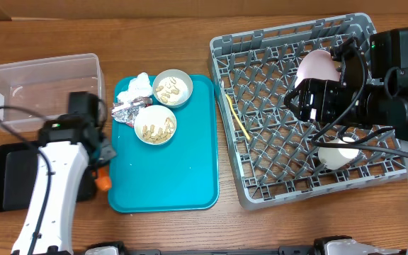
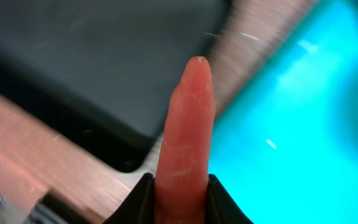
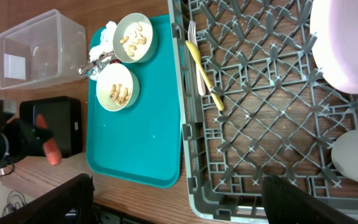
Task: Sort waste into correct bins and load items into the dishwasher rack
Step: 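Carry the carrot left and drop it onto the black tray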
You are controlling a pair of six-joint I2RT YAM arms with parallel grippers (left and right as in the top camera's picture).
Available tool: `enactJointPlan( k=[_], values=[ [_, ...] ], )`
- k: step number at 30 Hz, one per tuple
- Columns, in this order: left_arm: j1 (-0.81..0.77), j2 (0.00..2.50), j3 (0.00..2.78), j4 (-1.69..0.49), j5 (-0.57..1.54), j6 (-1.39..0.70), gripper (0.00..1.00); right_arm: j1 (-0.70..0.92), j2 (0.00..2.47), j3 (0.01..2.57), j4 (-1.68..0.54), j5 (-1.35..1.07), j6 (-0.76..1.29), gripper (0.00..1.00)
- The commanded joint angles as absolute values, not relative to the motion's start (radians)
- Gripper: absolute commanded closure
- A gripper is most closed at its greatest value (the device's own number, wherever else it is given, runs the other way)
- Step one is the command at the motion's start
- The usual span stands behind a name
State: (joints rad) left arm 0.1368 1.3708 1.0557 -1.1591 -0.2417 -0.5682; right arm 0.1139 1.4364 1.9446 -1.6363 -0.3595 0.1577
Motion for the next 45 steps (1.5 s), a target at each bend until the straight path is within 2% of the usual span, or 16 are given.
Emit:
enactJointPlan(
  k=[1, 10, 24, 25, 27, 28, 33, 37, 40, 45],
  values=[
    [0.272, 1.363, 1.067, -1.149, -0.294, -0.706, 0.96, 0.118, 1.438, 1.944, -1.637, -0.360, 0.161, 0.10],
    [0.550, 1.399, 1.067, -1.047, -0.279, -0.891, 0.96, 0.118, 1.438, 1.944, -1.655, -0.360, 0.161, 0.10],
    [0.576, 1.488, 1.067, -1.024, -0.259, -0.946, 0.96, 0.118, 1.438, 1.944, -1.667, -0.360, 0.160, 0.10],
    [0.576, 1.488, 1.067, -1.035, -0.258, -0.948, 0.91, 0.118, 1.438, 1.944, -1.667, -0.360, 0.160, 0.10],
    [0.576, 1.488, 1.067, -1.049, -0.242, -0.948, 0.66, 0.118, 1.438, 1.944, -1.667, -0.360, 0.160, 0.10],
    [0.576, 1.488, 1.067, -1.054, -0.233, -0.947, 0.58, 0.118, 1.438, 1.944, -1.667, -0.360, 0.160, 0.10],
    [0.576, 1.478, 1.083, -1.095, -0.215, -0.908, 0.56, 0.118, 1.438, 1.944, -1.671, -0.360, 0.157, 0.10],
    [0.575, 1.438, 1.141, -1.129, -0.162, -0.799, 0.49, 0.118, 1.438, 1.944, -1.672, -0.360, 0.156, 0.10],
    [0.545, 1.395, 1.236, -1.131, 0.032, -0.537, 0.46, 0.118, 1.438, 1.944, -1.671, -0.360, 0.157, 0.10],
    [0.355, 1.374, 1.320, -1.112, 0.131, -0.273, 0.42, 0.118, 1.438, 1.944, -1.671, -0.360, 0.157, 0.09]
  ],
)
